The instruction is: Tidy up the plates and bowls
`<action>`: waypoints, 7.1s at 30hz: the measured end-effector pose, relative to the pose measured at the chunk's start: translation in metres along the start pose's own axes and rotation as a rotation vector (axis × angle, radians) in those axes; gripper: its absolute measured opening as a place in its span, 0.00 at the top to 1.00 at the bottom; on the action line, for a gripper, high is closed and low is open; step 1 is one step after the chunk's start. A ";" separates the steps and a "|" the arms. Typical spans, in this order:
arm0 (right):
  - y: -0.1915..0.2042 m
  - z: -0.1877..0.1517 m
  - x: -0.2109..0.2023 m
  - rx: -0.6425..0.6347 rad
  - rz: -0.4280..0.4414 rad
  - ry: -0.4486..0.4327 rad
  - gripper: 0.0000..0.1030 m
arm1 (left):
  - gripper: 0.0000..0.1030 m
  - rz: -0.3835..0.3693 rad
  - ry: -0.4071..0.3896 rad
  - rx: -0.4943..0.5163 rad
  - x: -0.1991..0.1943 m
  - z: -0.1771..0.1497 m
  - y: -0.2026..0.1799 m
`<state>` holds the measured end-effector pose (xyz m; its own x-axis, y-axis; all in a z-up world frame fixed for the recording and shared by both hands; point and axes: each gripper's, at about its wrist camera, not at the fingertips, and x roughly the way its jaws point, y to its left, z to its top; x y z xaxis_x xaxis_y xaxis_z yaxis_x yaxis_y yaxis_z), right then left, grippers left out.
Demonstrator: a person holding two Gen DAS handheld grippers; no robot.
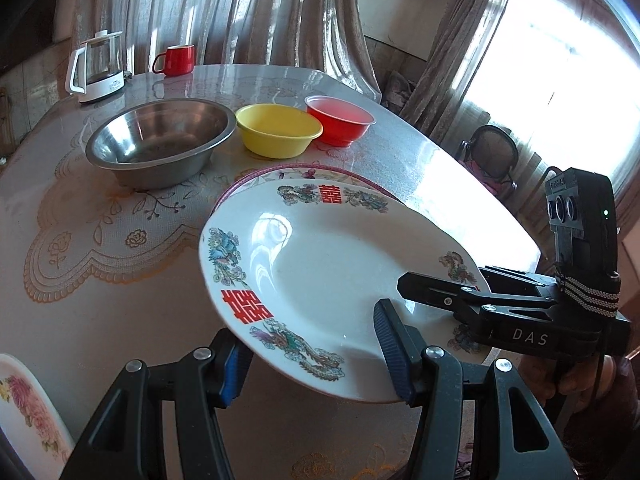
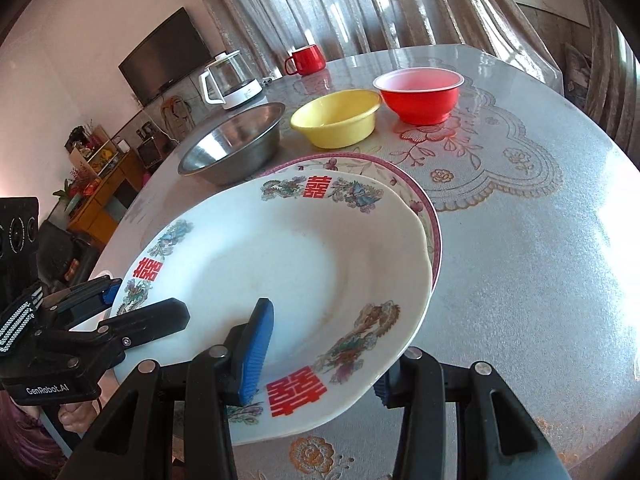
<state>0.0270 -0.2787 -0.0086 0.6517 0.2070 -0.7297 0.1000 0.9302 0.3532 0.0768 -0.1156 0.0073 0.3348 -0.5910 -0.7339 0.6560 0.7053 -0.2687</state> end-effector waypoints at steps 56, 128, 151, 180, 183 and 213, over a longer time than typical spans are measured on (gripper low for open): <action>-0.032 0.058 0.028 -0.005 -0.189 -0.098 0.65 | 0.21 0.052 -0.078 -0.146 0.019 0.031 0.035; -0.028 0.037 0.018 -0.058 -0.271 -0.080 0.72 | 0.27 0.103 -0.092 -0.194 0.005 0.007 0.038; -0.003 0.031 0.032 -0.195 -0.430 -0.098 0.62 | 0.29 0.108 -0.086 -0.167 0.007 0.003 0.028; -0.014 0.036 0.013 -0.003 -0.341 -0.078 0.48 | 0.21 0.305 -0.173 -0.253 -0.047 -0.019 0.067; -0.015 0.037 0.005 0.002 -0.373 -0.105 0.48 | 0.21 0.310 -0.179 -0.267 -0.053 -0.022 0.072; 0.183 0.013 0.074 -0.255 0.491 0.213 0.48 | 0.32 0.529 -0.308 -0.566 -0.176 -0.120 0.188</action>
<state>0.1030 -0.0975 0.0094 0.4083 0.6636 -0.6268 -0.3763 0.7479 0.5468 0.0596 0.1680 0.0111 0.7272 -0.1491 -0.6701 -0.0513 0.9616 -0.2695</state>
